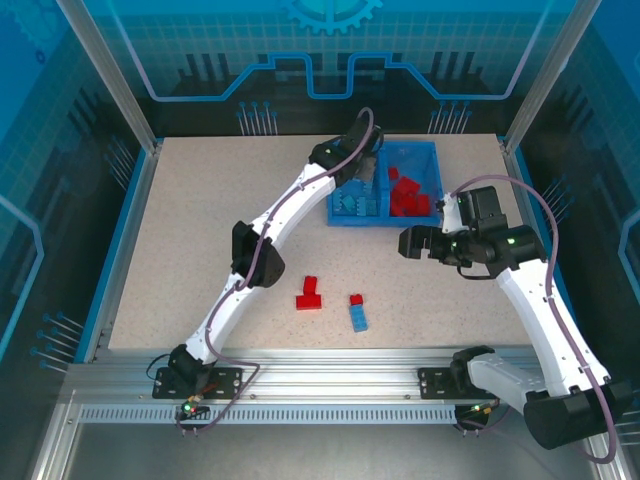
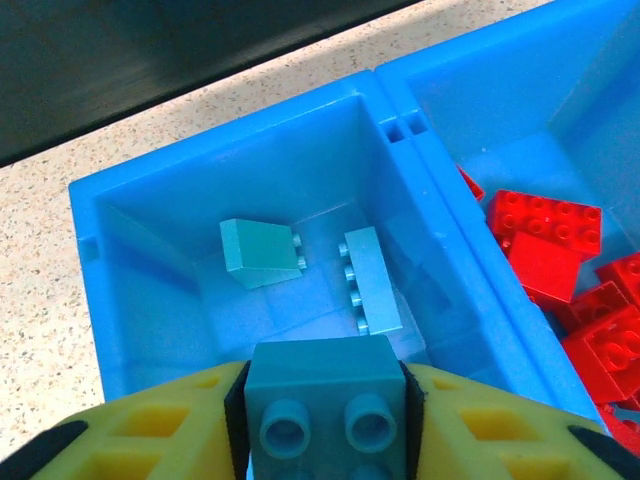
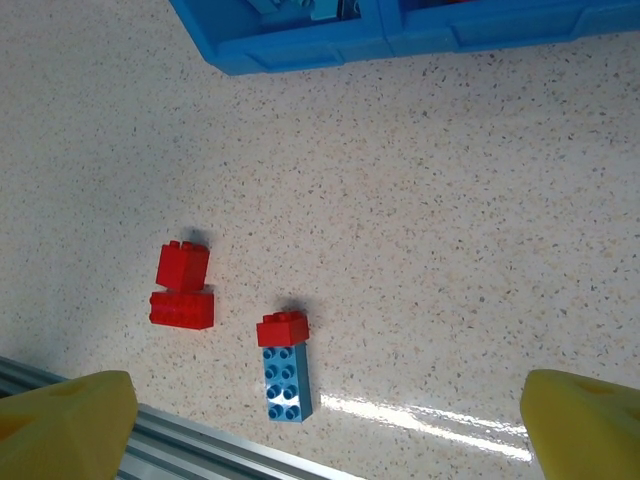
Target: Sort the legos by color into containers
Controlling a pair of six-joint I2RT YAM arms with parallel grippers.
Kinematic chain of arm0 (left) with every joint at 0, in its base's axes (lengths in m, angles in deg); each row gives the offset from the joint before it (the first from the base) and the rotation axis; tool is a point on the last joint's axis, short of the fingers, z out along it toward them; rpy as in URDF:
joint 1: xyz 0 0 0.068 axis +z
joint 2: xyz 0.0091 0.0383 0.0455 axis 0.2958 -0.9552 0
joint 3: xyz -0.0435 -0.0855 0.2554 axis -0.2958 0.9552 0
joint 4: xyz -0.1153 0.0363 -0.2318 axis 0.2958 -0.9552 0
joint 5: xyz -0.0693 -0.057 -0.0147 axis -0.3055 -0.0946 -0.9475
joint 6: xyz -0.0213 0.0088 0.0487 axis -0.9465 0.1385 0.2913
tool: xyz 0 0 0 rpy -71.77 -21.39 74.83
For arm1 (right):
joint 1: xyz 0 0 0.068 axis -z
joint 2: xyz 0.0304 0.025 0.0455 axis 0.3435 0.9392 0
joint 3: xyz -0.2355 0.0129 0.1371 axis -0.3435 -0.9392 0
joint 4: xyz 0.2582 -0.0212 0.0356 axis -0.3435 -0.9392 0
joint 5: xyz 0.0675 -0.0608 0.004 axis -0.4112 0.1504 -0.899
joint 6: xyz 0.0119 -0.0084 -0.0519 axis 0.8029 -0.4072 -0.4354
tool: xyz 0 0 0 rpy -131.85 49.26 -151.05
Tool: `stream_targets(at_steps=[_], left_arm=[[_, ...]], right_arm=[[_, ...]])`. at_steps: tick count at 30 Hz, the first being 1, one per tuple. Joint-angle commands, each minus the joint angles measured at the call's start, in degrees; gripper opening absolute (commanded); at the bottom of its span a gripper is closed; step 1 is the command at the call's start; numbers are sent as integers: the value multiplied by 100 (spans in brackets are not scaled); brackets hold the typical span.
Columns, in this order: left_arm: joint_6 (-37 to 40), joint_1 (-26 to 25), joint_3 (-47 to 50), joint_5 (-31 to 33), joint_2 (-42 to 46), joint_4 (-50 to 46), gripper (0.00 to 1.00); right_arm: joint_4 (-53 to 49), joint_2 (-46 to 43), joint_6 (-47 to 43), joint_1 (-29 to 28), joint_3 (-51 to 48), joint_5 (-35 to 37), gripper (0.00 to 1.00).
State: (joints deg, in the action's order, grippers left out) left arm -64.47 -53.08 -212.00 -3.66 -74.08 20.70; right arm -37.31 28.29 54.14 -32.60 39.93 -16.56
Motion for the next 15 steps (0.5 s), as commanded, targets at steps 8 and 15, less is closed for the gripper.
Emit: stream_targets(at_steps=[8, 15], left_arm=[[152, 27, -295, -72, 69, -32, 56], [198, 50, -72, -246, 961, -487, 55]], right_arm=[[-188, -103, 26, -97, 205, 59, 100], [-190, -93, 48, -175, 137, 149, 100]])
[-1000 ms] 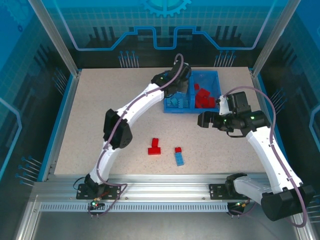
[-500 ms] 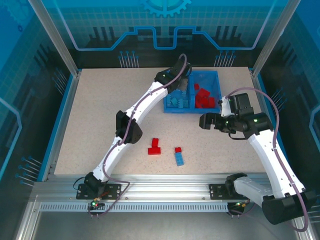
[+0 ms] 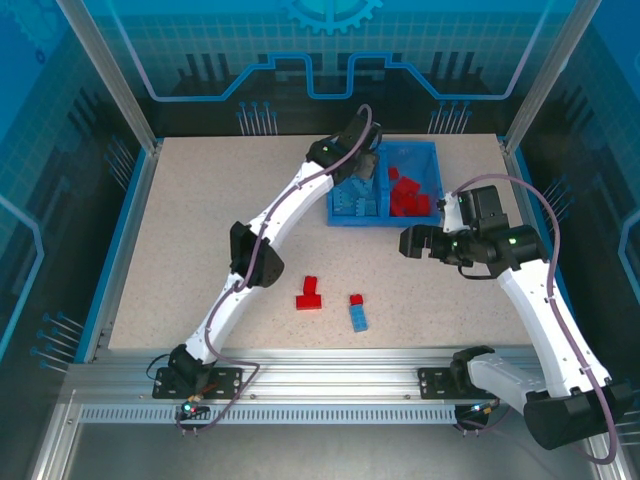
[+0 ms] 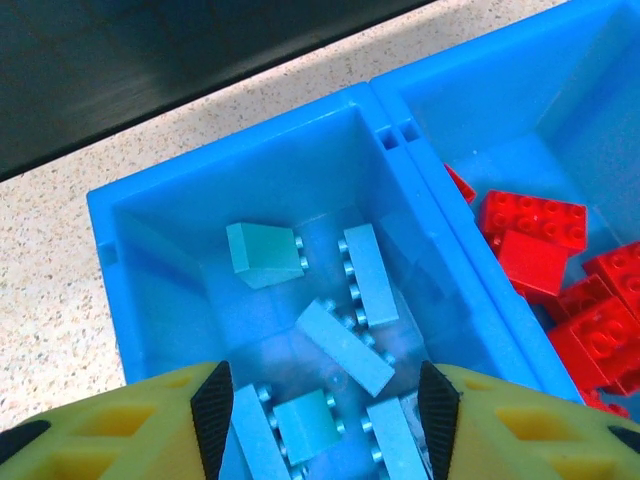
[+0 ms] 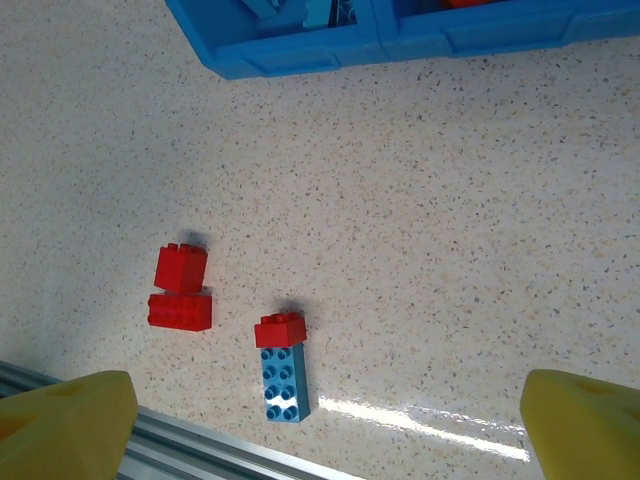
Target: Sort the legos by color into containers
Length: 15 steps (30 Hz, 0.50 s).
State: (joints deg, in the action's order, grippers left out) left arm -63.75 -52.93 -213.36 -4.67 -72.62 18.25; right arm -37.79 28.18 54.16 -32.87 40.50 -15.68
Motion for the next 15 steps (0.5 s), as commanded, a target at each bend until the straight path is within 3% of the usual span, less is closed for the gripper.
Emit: stream_targets(at_steps=[1, 7, 12, 15], left_arm=[[179, 54, 369, -201, 1090, -170, 55], [747, 242, 3433, -302, 3596, 981, 58], [986, 310, 5076, -388, 5149, 1095, 70], [1168, 309, 5975, -1041, 5891, 938, 82]], right_arm=[[-140, -62, 58, -208, 68, 91, 100], [96, 134, 366, -1089, -97, 412, 99], [605, 569, 845, -2081, -394, 636, 99], [949, 953, 979, -2558, -606, 859, 99]])
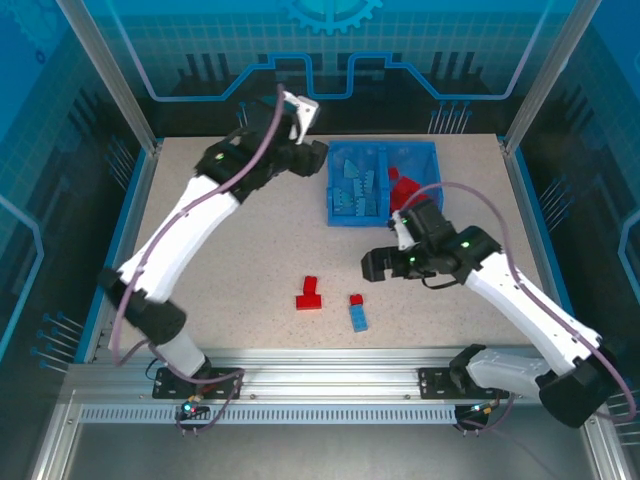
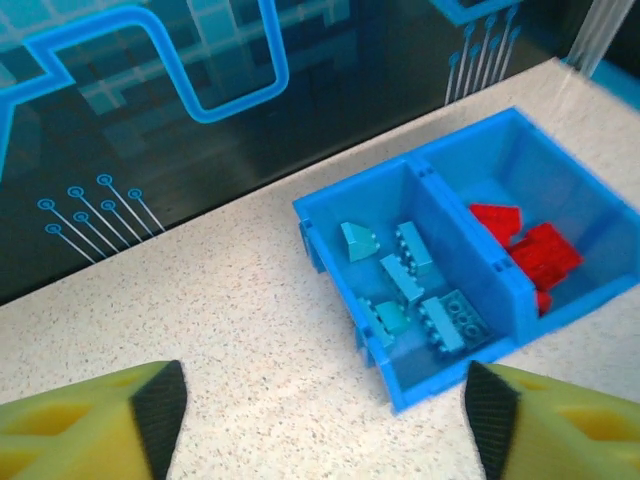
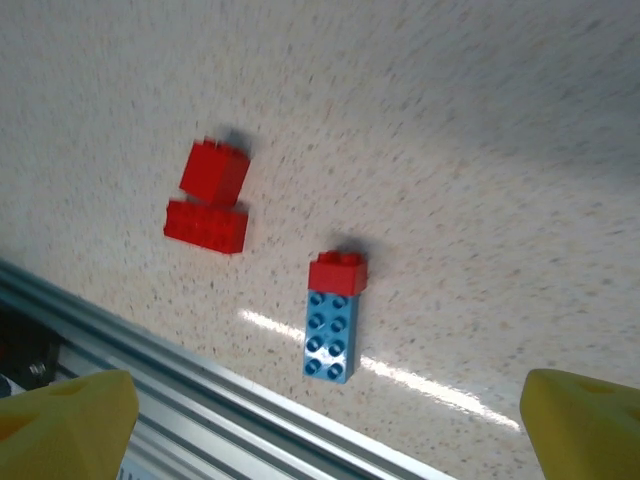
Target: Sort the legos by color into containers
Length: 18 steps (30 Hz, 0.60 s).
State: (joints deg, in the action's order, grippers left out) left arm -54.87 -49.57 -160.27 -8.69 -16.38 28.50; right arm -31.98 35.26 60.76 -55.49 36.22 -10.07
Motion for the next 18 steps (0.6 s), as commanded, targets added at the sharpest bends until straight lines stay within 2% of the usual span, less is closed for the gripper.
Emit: stream_targets(at_steps=[1, 4, 6, 10, 14, 18], left_arm=[[392, -25, 1020, -987, 538, -103, 87], [796, -49, 2205, -2064, 1342, 34, 99], [910, -114, 3018, -2480, 1873, 344, 99], [837, -304, 4365, -2603, 2904, 981, 99], [598, -411, 5241, -2641, 3573, 1363, 99], [518, -429, 5665, -2648, 3819, 1504, 99]], right_arm=[[461, 403, 340, -411, -214, 370, 99], [765, 926, 343, -723, -324, 563, 100], [958, 1302, 339, -842, -396, 606, 99], [1127, 2056, 358, -1049, -323, 842, 95], [1144, 2690, 408, -1179, -158, 929, 82], [1142, 3098, 489, -1255, -82, 941, 69]])
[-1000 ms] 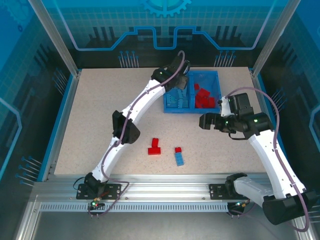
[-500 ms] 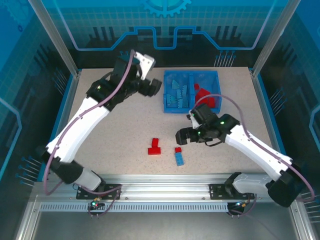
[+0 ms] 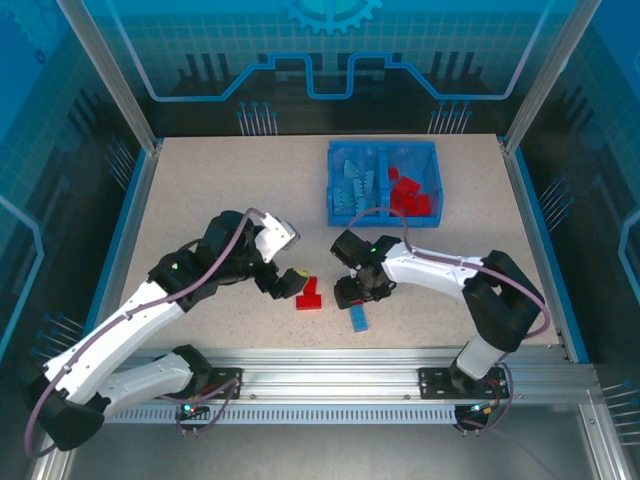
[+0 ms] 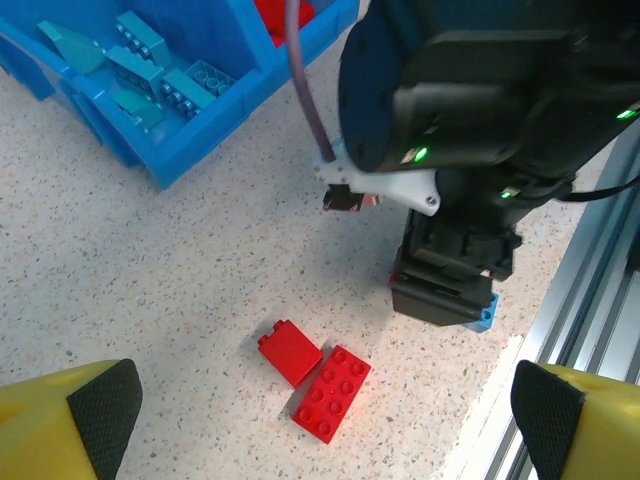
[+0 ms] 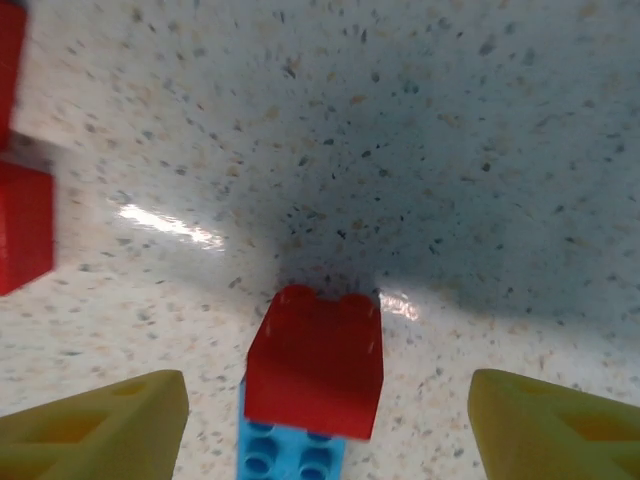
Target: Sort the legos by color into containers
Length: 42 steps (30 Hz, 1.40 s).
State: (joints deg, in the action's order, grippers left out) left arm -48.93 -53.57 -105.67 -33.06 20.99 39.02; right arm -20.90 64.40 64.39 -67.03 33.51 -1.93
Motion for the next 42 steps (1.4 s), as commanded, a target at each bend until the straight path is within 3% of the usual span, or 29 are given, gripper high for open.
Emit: stream_targets(at_steps=[1, 6, 10, 16, 22, 29, 33, 35, 42], left_arm=[[-60, -29, 234, -210, 82, 454, 99], [90, -38, 287, -136, -26, 503, 99], [107, -30, 329, -135, -92, 640, 99], [32, -33, 430, -340, -93, 792, 99], [179, -103, 667, -1178, 75, 1146, 99], [140, -229, 773, -1118, 117, 1586, 99], [-70, -226, 833, -508, 101, 1943, 99], [-294, -227, 866, -143, 108, 2199, 99], [-1309, -229, 1109, 181, 67, 2983, 99]], right_arm=[[49, 249, 140, -107, 187, 145, 66], [184, 431, 188, -131, 134, 113, 45], [193, 467, 224, -136, 138, 140, 37], [-40, 163, 268, -139, 212, 411, 32], [-316, -663, 160, 70, 538, 611, 32], [-260, -1475, -308, 1145, 1050, 325, 32], [-44, -1495, -629, 2064, 1337, 230, 31], [117, -1315, -851, 2512, 1589, 327, 31], [385, 321, -1254, 3615, 2955, 534, 30]])
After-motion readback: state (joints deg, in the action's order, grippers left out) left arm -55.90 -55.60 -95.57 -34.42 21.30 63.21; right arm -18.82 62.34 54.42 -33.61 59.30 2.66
